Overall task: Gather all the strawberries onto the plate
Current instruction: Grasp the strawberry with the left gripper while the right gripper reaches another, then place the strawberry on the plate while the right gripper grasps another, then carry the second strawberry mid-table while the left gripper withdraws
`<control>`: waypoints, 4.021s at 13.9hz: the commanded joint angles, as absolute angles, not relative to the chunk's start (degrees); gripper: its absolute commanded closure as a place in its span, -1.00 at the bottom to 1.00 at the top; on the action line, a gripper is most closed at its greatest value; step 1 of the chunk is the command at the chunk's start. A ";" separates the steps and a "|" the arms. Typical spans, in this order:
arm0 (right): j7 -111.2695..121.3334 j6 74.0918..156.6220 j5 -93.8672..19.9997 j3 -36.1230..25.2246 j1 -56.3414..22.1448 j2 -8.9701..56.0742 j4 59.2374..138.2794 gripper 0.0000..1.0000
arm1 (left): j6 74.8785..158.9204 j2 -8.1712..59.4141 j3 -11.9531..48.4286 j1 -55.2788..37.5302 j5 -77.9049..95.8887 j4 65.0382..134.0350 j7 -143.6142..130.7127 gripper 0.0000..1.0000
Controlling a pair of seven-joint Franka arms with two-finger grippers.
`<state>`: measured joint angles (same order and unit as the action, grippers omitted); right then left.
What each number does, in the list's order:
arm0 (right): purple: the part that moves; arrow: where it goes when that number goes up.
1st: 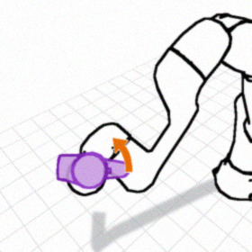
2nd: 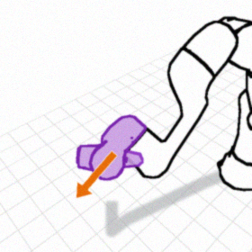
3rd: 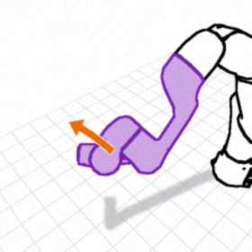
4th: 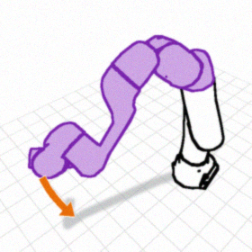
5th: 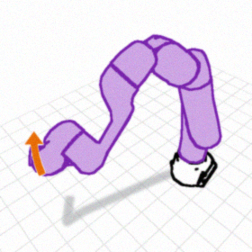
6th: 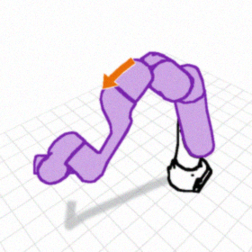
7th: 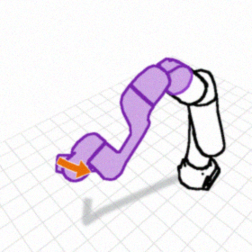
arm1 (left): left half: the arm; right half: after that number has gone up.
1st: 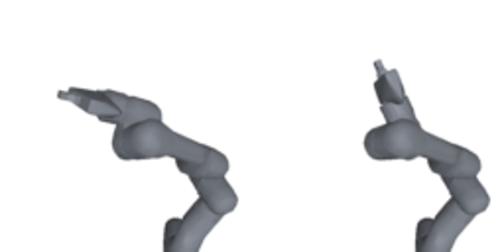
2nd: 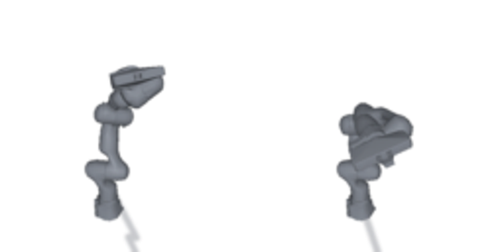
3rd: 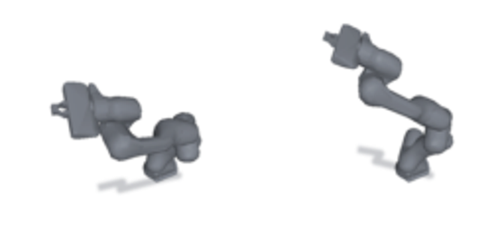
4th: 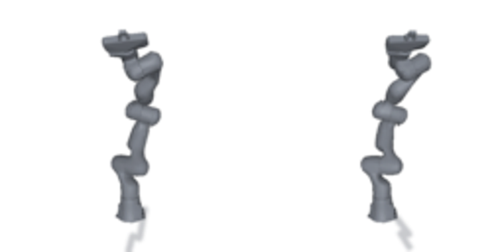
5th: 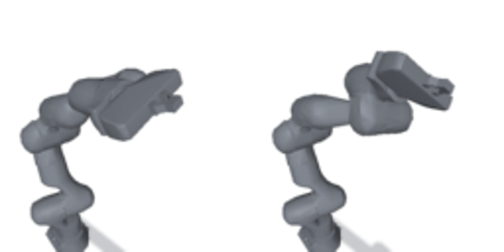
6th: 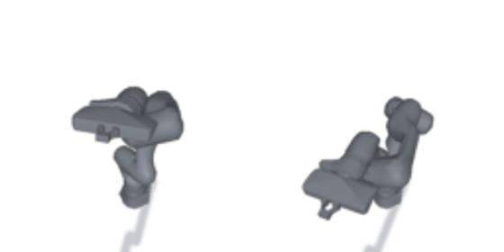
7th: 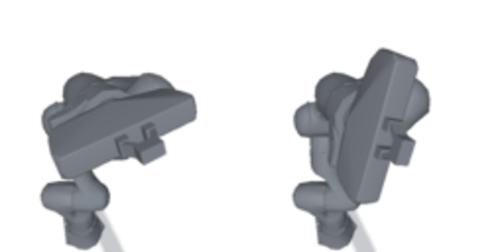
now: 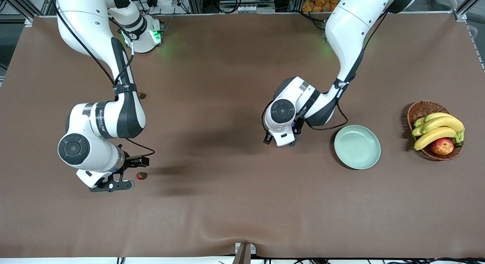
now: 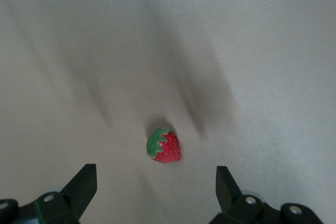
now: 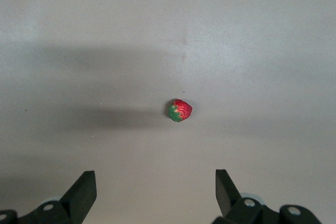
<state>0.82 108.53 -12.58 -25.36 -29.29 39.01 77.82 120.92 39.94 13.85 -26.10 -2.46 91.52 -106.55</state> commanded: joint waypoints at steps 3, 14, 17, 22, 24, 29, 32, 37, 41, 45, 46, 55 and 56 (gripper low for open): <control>0.53 108.98 -13.27 -25.05 -29.36 37.00 80.51 -1.00 | 124.09 41.74 13.18 -27.16 -3.52 91.76 -111.34 -0.80; -4.29 120.23 -24.24 -24.79 -24.96 42.27 85.08 -1.00 | 124.46 42.37 13.18 -24.71 -5.10 90.97 -104.00 1.00; -9.74 122.60 -24.52 -24.70 -24.96 44.90 84.46 -1.00 | 118.76 36.41 13.18 -18.83 -5.10 90.88 -93.04 1.00; -10.89 123.40 -24.52 -24.70 -25.31 47.55 83.23 -1.00 | 110.05 31.73 13.27 -6.18 -5.19 91.23 -67.03 1.00; -11.51 123.57 -24.52 -24.70 -24.96 48.25 83.23 -1.00 | 108.11 31.81 13.18 -1.87 -5.19 91.49 -58.14 1.00; -11.60 126.12 -24.70 -24.61 -24.87 49.83 83.23 -1.00 | 109.16 35.94 13.27 4.39 -10.02 91.49 -49.66 0.32; -11.60 126.39 -24.70 -24.61 -24.87 50.27 83.14 -1.00 | 109.16 35.60 13.27 6.15 -10.02 90.97 -49.57 -1.00; -11.25 126.39 -24.70 -24.52 -24.96 50.27 83.14 0.52 | 105.84 26.13 14.15 5.89 -9.23 90.70 -48.78 -1.00; -11.43 126.39 -24.70 -24.43 -25.05 50.27 83.14 1.00 | 98.82 17.42 16.52 6.15 -8.97 86.76 -42.75 -1.00; -8.36 125.08 -24.00 -24.52 -26.01 48.70 81.75 1.00 | 93.61 10.04 16.52 8.34 -5.64 84.90 -28.51 -1.00; -8.09 122.81 -23.82 -24.61 -26.80 48.34 80.17 1.00 | 91.95 8.37 16.52 9.05 -4.84 84.99 -24.65 -1.00; -9.05 117.67 -24.61 -24.35 -46.82 47.46 71.81 1.00 | 85.52 -0.34 12.15 8.72 0.18 87.18 -5.90 -1.00; -9.05 119.51 -24.78 -24.26 -49.37 47.72 71.72 1.00 | 85.34 -1.40 9.61 6.79 0.18 88.67 -4.93 -1.00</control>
<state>-8.89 117.64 -23.70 -23.65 -45.17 46.90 73.04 85.71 1.39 13.72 9.89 -1.05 85.30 -7.66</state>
